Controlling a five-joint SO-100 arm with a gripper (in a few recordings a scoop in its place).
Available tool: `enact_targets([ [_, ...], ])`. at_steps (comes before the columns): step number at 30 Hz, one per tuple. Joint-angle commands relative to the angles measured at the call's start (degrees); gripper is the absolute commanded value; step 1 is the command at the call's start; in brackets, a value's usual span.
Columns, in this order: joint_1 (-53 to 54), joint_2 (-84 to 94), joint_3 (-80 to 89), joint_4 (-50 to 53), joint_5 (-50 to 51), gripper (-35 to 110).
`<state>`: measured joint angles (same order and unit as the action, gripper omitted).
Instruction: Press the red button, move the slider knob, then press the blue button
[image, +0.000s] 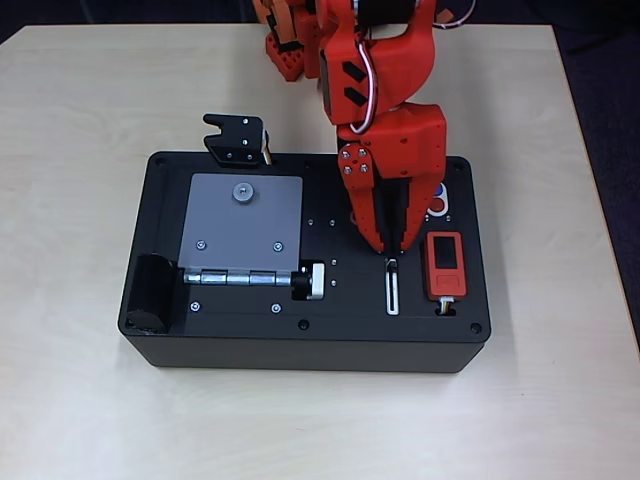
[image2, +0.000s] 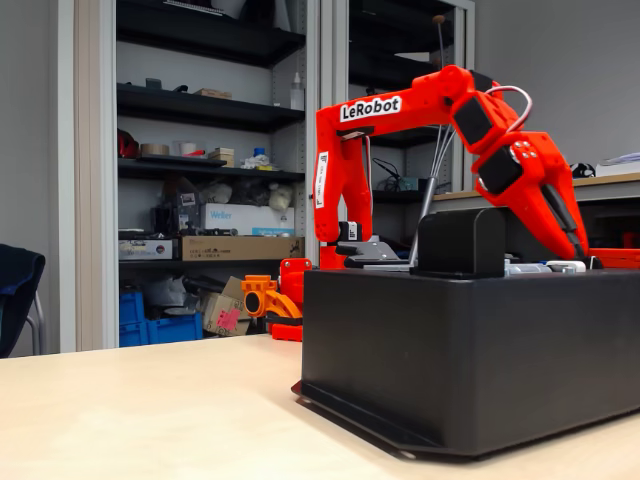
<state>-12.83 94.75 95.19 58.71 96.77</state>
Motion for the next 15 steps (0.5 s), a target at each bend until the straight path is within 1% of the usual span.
enact_targets([
  [1, 0.35, 0.09, 0.18, -0.7, 0.88, 0],
  [15, 0.7, -5.27, -6.42, 0.62, 0.88, 0],
])
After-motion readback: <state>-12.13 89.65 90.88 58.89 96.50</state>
